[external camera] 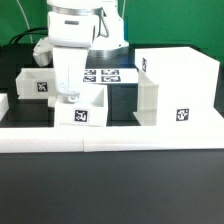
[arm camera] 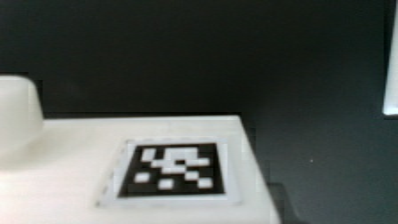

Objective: Assemble drawer

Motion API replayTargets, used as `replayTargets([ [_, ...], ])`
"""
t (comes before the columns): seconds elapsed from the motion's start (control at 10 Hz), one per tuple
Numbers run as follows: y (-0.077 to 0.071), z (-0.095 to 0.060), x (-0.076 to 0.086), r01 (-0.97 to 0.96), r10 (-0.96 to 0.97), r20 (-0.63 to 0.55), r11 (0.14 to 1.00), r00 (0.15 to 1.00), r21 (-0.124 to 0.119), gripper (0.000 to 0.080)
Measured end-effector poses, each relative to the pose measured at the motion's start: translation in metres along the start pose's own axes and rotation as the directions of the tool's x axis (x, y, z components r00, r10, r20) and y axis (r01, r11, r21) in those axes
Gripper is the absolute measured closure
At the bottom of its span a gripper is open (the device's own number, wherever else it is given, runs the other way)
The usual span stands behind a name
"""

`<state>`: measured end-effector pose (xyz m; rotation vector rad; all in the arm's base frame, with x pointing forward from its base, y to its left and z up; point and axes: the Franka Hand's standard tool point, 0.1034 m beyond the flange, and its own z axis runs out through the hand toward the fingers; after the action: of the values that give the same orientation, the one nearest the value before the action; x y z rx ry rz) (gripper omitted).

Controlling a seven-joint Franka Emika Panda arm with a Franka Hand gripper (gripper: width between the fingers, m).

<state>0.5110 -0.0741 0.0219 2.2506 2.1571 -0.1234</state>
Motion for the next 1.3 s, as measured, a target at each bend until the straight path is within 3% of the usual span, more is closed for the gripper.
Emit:
replayTargets([
  [0.1,0.004,0.000,0.005,-0.010,0.010,-0.002,0.997,1.000,-0.073,0.0757],
  [0.2,0.003,0.001,0.009,-0.021,0.021,-0.006,0.992,1.000,-0.125,0.0757],
  [0.6,0.001,0.003,0.009,-0.050,0.050,-0.010,0.992,0.999,-0.118,0.0757],
  [0.7,0.001,0.003,0.016,-0.060,0.059,-0.014,0.992,0.998,-0.115,0.0757],
  [0.9,0.008,-0.002,0.031,-0.036,0.036,-0.007,0.997,0.999,-0.075,0.0757],
  [1.2,0.008,-0.002,0.029,-0.042,0.041,-0.005,0.997,0.999,-0.063,0.0757],
  [1.3,0.007,-0.002,0.029,-0.042,0.042,-0.003,0.998,0.999,-0.041,0.0757],
])
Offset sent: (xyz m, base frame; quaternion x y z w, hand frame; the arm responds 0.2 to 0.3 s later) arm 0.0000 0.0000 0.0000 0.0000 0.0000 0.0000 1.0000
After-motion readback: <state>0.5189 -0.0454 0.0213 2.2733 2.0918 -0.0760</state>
